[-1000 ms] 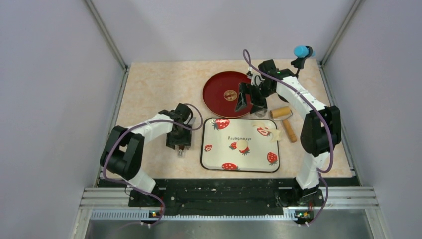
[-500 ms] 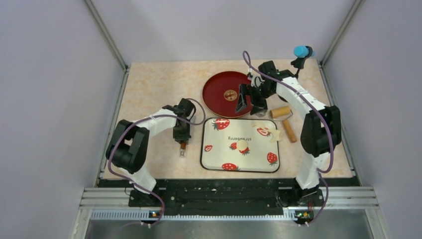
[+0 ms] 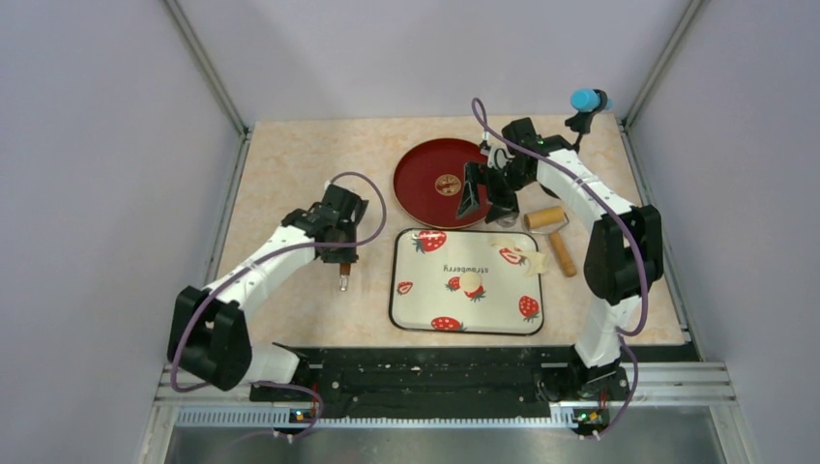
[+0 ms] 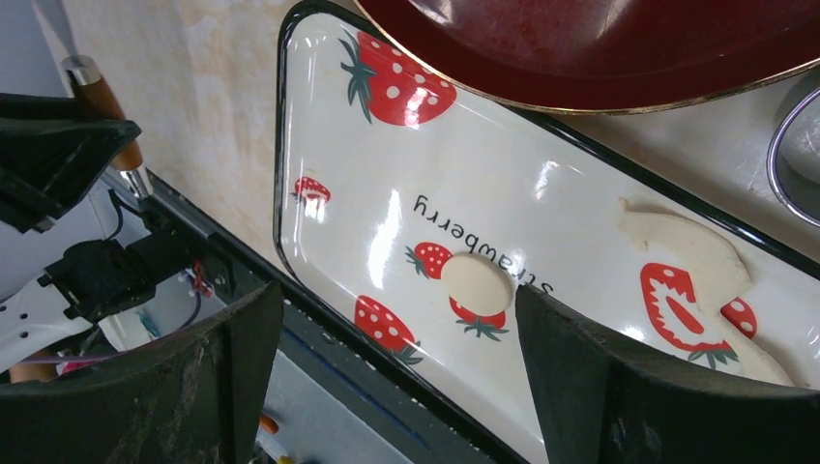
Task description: Roll out the dumpling wrappers from the dough
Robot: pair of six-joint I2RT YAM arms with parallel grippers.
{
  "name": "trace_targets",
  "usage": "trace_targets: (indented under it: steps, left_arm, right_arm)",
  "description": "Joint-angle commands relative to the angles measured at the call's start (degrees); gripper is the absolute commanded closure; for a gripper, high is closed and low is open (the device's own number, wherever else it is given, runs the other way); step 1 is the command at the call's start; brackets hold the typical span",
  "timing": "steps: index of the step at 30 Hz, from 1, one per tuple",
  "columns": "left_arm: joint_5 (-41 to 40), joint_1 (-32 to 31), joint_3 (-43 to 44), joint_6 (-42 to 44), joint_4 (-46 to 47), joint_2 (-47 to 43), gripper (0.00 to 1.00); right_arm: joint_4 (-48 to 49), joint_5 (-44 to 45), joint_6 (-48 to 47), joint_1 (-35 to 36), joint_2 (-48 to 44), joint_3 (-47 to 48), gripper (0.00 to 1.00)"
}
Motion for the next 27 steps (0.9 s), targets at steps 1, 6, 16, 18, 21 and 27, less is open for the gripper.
trace_targets:
  steps: [1,6,16,18,21,27]
  left_arm:
    - [1.7,0.1,2.5,6.9,1.9,-6.6,1.00]
    - [5.3,0.1,4.4,16.8,1.9,-9.5,1.00]
    - [21.1,0.0,5.3,26.3,7.9,-10.8,1.00]
    - [22.5,-0.4,6.1,24.3,8.0,-9.3,1.00]
    - [21.5,-2.3,8.1,21.4,6.6,-6.4,1.00]
    - [18.7,-7.4,12.2,19.5,2.8,-1.0,1.00]
  right_arm:
    - [0.5,-1.3,0.0,-0.8,-3.3,3.2,0.13]
    - [0.2,-1.4,0.4,-1.5,-4.0,4.5,0.13]
    - [1.2,-8.9,0.9,-0.8,-4.6,5.5,0.08]
    - [3.3,-11.7,2.5,0.0,-4.5,6.2,0.08]
    - [6.9,-15.5,5.5,1.4,-4.4,6.3,0.07]
    - [10.1,-16.7,8.6,4.3,-2.1,6.4,0.07]
